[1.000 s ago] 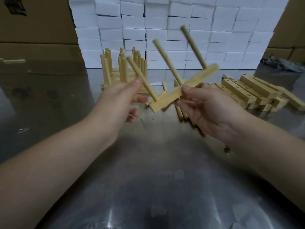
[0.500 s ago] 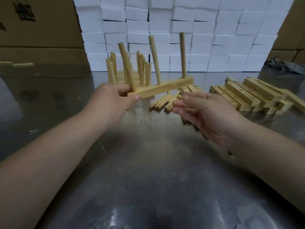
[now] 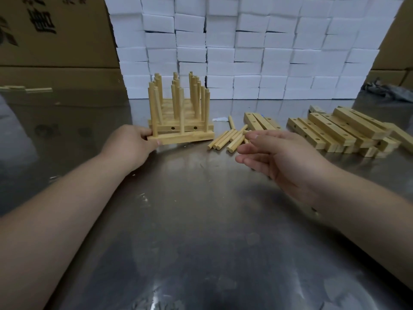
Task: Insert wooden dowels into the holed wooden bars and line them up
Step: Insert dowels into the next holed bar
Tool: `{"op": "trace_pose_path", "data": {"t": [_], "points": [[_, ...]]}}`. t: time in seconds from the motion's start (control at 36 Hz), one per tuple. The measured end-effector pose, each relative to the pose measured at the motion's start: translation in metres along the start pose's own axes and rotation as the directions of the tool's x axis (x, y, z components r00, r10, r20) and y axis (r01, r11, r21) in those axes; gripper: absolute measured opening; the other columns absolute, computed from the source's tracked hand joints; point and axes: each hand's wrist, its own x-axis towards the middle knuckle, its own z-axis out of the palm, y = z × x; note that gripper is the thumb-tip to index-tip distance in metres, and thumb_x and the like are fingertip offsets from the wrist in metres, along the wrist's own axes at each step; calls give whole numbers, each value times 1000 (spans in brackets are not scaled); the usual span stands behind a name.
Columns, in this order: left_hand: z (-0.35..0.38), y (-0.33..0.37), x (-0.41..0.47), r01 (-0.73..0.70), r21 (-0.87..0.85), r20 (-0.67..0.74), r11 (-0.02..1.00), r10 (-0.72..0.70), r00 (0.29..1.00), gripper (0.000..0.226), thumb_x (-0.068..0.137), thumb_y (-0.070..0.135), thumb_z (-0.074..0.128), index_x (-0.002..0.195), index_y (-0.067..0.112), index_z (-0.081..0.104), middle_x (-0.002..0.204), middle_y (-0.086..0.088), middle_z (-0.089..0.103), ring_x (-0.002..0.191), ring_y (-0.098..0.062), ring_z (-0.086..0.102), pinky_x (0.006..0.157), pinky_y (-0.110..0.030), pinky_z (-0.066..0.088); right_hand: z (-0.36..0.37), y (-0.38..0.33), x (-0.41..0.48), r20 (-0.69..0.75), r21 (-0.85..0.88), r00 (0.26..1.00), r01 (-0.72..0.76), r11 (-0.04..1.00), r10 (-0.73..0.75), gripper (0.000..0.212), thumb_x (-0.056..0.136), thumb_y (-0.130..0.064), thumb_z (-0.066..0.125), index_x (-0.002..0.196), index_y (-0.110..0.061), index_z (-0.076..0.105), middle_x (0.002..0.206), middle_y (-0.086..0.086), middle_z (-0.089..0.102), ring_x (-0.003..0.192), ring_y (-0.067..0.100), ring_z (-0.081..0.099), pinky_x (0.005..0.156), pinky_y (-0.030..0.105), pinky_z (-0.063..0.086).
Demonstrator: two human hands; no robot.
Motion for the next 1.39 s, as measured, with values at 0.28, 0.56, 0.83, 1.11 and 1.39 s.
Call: {"op": "trace_pose_path", "data": {"t": [0.28,0.56,0.83,1.11,1.39], "points": [[7,-3,2,69,216,-76,974,-54,996,34,83,39,64,108,17,56,107,-3,60,98,-25,53,71,-30,37,1,5,1,42,-57,999,14,998,-11,13,92,-12,56,99,-3,61,73,7,67,71,19,70,61,19,56],[15,5,19,-45,325,7,945,45,999,17,88,34,57,97,19,53,99,-7,59,83,-21,45,67,-31,36,2,5,0,40,-98,999,36,995,-32,9,92,-12,55,92,-5,62,67,4,66,69,19,69,65,22,57],[25,6,39,-65,365,6,929,67,998,21,88,37,55,98,19,53,93,-3,53,82,-21,43,67,-31,35,1,5,1,34,-138,998,66,988,-62,8,93,-13,55,91,-9,62,68,3,66,69,18,69,62,20,56],[27,6,45,-49,377,-19,925,61,998,28,85,41,55,96,16,51,89,-3,54,80,-22,47,63,-31,35,0,-1,2,-4,-227,993,116,967,-120,9,93,-14,54,87,-14,62,64,-1,67,62,15,66,53,21,52],[31,25,17,-423,315,92,850,417,904,21,87,41,46,91,23,56,86,4,59,78,-18,52,59,-29,35,-57,-37,29,-239,-955,852,-119,272,-466,41,93,-23,37,130,-29,51,125,4,57,93,23,58,83,41,49]]}}
